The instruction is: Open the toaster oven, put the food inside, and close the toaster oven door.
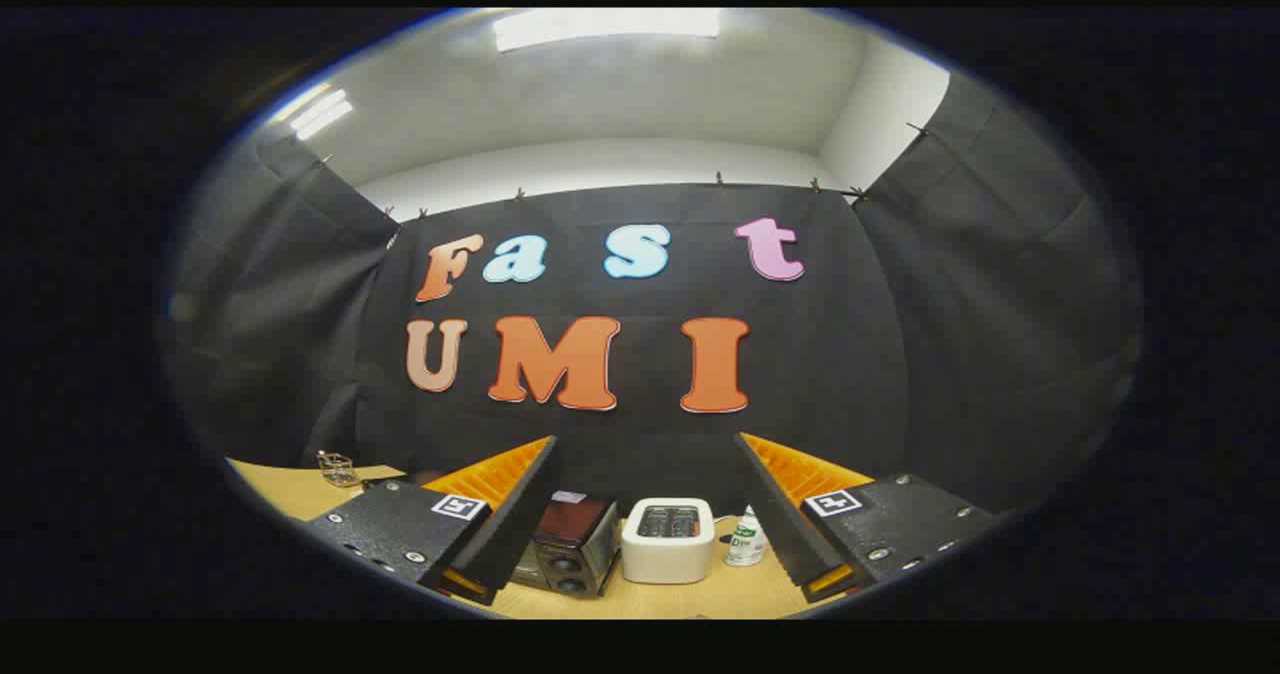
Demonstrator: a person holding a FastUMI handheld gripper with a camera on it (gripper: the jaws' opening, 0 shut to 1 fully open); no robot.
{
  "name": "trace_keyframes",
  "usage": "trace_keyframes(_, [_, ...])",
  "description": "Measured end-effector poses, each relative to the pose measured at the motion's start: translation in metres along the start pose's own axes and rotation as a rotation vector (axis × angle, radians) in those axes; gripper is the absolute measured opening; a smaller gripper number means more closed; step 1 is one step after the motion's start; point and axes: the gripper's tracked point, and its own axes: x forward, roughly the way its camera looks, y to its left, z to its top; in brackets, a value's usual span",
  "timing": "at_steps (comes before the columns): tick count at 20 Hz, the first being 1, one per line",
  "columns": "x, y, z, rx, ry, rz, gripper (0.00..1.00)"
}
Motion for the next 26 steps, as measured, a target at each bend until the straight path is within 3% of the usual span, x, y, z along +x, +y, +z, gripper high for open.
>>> trace_keyframes(12, [-0.053, 0.071, 0.054, 0.060, -0.035, -0.067, 0.99])
trace_keyframes(18, [-0.049, 0.101, 0.062, 0.033, -0.049, -0.070, 1.00])
trace_keyframes(26, [0.007, 0.140, -0.037, 0.024, 0.084, -0.040, 1.00])
